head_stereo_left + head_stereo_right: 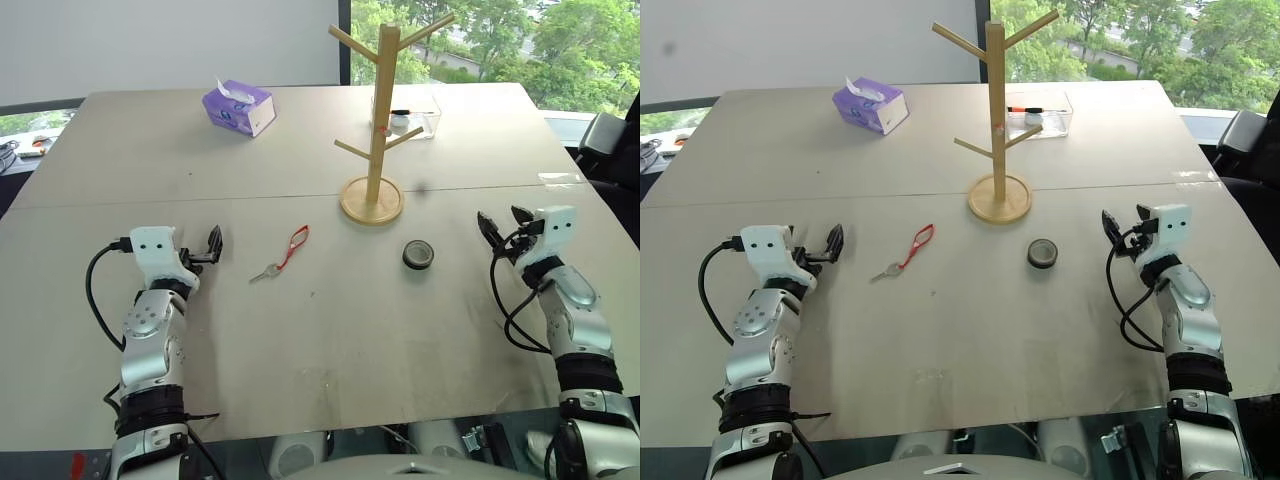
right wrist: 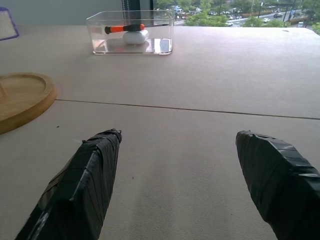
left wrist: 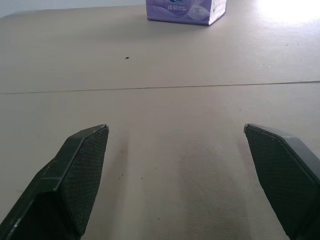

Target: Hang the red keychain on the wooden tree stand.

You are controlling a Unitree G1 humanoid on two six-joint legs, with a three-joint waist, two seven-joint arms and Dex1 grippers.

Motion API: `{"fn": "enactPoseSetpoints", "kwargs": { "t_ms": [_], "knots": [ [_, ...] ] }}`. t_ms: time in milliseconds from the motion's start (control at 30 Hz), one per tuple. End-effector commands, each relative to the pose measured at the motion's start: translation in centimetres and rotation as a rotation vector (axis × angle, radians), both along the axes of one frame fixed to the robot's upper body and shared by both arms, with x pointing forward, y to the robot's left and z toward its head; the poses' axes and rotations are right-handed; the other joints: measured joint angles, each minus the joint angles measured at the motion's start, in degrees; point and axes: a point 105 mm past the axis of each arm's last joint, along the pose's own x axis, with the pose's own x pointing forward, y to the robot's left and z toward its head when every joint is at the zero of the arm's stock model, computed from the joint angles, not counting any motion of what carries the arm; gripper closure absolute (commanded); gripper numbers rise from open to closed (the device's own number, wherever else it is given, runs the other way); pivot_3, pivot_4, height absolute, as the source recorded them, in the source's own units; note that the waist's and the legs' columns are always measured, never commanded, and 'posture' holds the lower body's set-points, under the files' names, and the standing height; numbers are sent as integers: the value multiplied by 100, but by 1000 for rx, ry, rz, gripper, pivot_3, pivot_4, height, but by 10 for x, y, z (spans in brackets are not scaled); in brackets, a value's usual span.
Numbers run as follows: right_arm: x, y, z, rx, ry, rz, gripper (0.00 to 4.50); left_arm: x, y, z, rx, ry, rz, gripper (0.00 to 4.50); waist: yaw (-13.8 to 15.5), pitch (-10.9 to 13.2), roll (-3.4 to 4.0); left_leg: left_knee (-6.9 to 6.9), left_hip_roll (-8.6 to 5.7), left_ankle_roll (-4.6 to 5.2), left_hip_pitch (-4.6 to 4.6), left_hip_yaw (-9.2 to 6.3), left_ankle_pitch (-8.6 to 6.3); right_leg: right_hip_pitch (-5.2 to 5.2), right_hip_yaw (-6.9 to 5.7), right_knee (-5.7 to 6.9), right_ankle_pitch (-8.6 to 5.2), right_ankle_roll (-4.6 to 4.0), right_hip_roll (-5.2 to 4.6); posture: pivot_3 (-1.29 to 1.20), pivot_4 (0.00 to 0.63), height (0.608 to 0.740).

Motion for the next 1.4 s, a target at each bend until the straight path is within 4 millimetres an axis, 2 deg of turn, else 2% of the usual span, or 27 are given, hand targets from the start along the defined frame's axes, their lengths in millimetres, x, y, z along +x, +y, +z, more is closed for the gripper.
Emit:
{"fn": "enactPoseSetpoints", "kwargs": {
  "t_ms": [33, 767, 833, 900, 967, 1033, 1100, 1233, 1300, 1400],
  "knots": [
    [1, -6, 18, -1, -70, -18, 566, 0, 0, 19, 17, -63, -10, 8, 0, 0, 0, 0, 0, 0, 0, 0, 0, 0, 0, 0, 0, 0, 0, 0, 150, 740],
    [4, -7, 18, -7, -72, -11, 566, -1, 0, 21, 8, -74, -6, 8, -10, 0, 0, 0, 0, 0, 0, 0, 0, 0, 0, 0, 0, 0, 0, 0, 150, 740],
    [3, -7, 18, -6, -72, -7, 566, -2, -4, 23, 1, -82, -28, 8, -12, 0, 0, 0, 0, 0, 0, 0, 0, 0, 0, 0, 0, 0, 0, 0, 150, 740],
    [3, -5, 19, -4, -72, 8, 566, -5, -23, 35, -18, -130, -127, 8, -16, 0, 0, 0, 0, 0, 0, 0, 0, 0, 0, 0, 0, 0, 0, 0, 150, 740],
    [1, 1, 21, -3, -74, 69, 566, -15, -52, 53, -46, -194, -280, 8, -26, 0, 0, 0, 1, 0, -2, 1, 0, 0, 0, -1, 0, 0, -5, 0, 150, 740],
    [-5, 12, 19, -9, -49, 179, 566, -34, -89, 63, -47, -213, -477, 8, -48, 0, 0, 0, 0, 0, -3, 2, 0, 0, 1, -3, 0, 0, -9, 0, 150, 740],
    [-11, 20, 19, -14, -25, 274, 566, -56, -118, 65, -43, -208, -652, 8, -73, 1, 2, -5, -1, 0, 0, 7, 0, 1, 7, -6, 1, 0, -14, 0, 150, 740],
    [-23, 33, 27, -43, -5, 418, 566, -101, -158, 52, 18, -145, -956, 8, -122, 3, 10, -15, 1, 0, 6, 9, -1, -1, 11, -6, -1, -2, -9, 0, 150, 740],
    [-29, 40, 30, -67, 5, 485, 566, -119, -167, 40, 76, -121, -1054, 8, -122, 3, 13, -16, 2, 0, 8, 7, -1, -3, 9, -6, -5, -9, -3, 0, 150, 740],
    [-42, 57, 34, -115, 19, 600, 566, -134, -170, 21, 122, -85, -1138, 8, -105, 4, 14, -15, 3, 0, 8, 5, -1, -4, 7, -6, -16, -23, -1, 0, 150, 740]
  ]
}}
